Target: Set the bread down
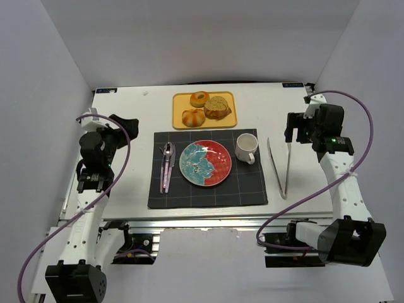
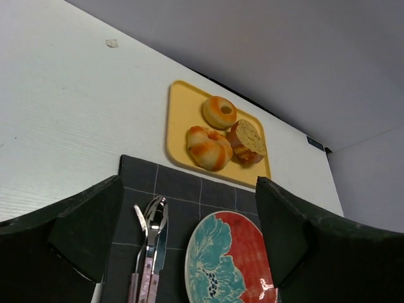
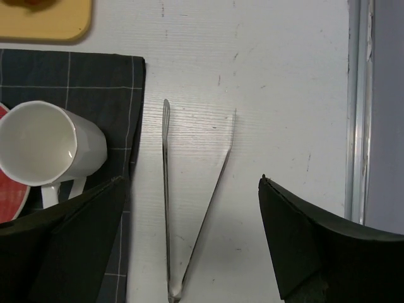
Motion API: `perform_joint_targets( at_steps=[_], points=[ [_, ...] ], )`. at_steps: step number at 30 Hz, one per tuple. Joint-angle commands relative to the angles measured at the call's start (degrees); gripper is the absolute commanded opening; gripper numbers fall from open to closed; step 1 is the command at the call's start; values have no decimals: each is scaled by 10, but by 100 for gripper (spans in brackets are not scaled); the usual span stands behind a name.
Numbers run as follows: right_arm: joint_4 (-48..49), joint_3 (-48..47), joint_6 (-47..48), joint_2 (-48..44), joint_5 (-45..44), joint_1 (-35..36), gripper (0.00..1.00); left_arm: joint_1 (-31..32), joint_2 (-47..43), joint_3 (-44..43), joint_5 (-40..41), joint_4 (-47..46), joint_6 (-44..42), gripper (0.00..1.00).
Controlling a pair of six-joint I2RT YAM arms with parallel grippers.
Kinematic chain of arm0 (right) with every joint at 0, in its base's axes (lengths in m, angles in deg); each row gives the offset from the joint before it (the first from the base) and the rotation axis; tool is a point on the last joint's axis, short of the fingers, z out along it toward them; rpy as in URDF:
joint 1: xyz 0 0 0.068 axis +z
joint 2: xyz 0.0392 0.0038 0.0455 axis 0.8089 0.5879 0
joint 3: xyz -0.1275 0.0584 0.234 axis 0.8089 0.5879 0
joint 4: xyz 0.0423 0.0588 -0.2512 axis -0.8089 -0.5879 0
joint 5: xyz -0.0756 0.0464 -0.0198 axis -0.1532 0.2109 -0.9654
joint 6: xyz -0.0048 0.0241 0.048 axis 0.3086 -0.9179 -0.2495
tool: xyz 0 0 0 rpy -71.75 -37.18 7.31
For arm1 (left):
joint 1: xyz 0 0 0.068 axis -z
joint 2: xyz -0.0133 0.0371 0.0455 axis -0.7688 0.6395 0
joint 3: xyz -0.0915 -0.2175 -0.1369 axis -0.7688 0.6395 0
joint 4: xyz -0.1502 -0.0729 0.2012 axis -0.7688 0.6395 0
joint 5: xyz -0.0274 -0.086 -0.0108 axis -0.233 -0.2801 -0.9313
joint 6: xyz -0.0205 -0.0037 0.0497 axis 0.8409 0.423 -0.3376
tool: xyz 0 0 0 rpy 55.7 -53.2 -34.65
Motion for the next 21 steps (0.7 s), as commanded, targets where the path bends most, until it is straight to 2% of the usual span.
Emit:
perform_joint_targets(
  at_steps=[1, 3, 4, 5, 6, 7, 8, 9, 11, 13, 14, 15, 16, 17, 18, 19, 20, 21],
  points=[
    [3, -27, 19, -9, 46, 3, 90, 0, 4, 11, -29, -44, 7, 93],
    [3, -16, 60, -28, 92, 4, 90, 0, 10, 17, -38, -67, 17, 75],
    [11, -5, 121, -37, 119, 4, 90, 0, 14, 18, -38, -69, 22, 62],
    [4, 7, 173, -49, 158, 5, 89, 0, 20, 18, -39, -71, 27, 24],
    [-11, 30, 230, -72, 251, 5, 89, 0, 24, 18, -42, -73, 30, 4],
    [-32, 45, 363, -83, 299, 5, 89, 0, 33, 19, -45, -73, 35, 0],
    [-35, 61, 384, -106, 330, 6, 89, 0, 36, 22, -46, -77, 40, 0],
    [-12, 99, 368, -116, 322, 6, 89, 0, 36, 24, -47, -80, 40, 0],
    [8, 117, 314, -128, 306, 7, 89, 1, 40, 24, -55, -75, 28, 0],
    [24, 121, 248, -116, 277, 6, 90, 0, 51, 17, -62, -44, 15, 39],
    [14, 115, 232, -84, 260, 6, 79, 0, 56, 9, -64, -36, 2, 57],
    [-11, 107, 223, -62, 242, 6, 62, 1, 59, 9, -68, -36, -1, 74],
    [-16, 89, 204, -43, 217, 4, 34, 0, 63, 10, -68, -22, -2, 79],
    [-23, 80, 176, -11, 194, -13, 0, 0, 65, 17, -75, -23, -1, 81],
    [-55, 57, 177, 17, 189, -22, 0, 0, 61, 28, -83, -47, 2, 86],
    [-56, 57, 178, 17, 181, -22, 0, 0, 61, 35, -83, -47, 3, 86],
    [-77, 52, 178, 22, 173, -22, 12, 1, 58, 41, -84, -53, 4, 87],
    [-84, 51, 178, 32, 164, -22, 65, 1, 54, 46, -80, -64, 4, 88]
  ],
)
